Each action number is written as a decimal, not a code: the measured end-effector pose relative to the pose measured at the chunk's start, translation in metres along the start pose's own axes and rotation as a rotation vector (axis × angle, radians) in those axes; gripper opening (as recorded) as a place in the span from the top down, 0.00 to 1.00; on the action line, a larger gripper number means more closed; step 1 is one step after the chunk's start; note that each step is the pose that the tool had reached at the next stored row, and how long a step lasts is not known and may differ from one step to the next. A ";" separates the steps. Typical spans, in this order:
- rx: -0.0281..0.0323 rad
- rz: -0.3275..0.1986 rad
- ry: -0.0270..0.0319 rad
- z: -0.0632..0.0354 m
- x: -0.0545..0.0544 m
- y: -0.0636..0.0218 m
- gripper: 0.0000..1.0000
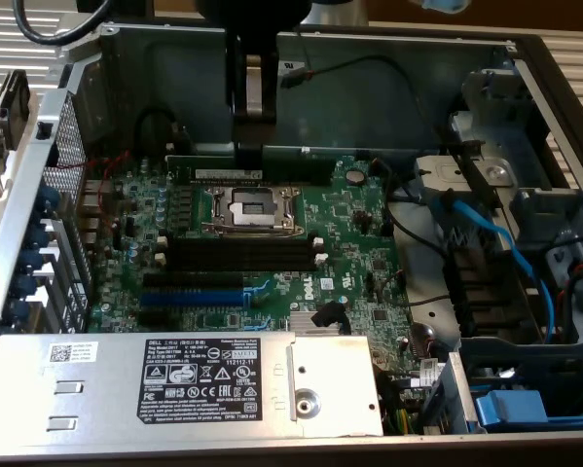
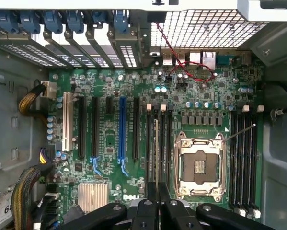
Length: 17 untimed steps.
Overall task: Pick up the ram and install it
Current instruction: 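Insert the ram into the slot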
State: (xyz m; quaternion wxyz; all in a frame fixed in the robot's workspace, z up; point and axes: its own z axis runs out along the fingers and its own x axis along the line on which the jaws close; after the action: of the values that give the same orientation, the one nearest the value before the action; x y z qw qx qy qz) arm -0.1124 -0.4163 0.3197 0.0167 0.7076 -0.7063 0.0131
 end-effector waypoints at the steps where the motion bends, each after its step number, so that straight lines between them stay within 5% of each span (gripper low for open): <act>1: 0.0000 0.000 0.0015 0.0003 0.000 0.0001 0.88; 17: 0.0134 0.001 0.0032 0.0195 -0.002 0.0017 0.88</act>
State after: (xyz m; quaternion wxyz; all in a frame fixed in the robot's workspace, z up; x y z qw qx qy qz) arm -0.1141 -0.4151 0.3001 0.0131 0.7074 -0.7064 0.0189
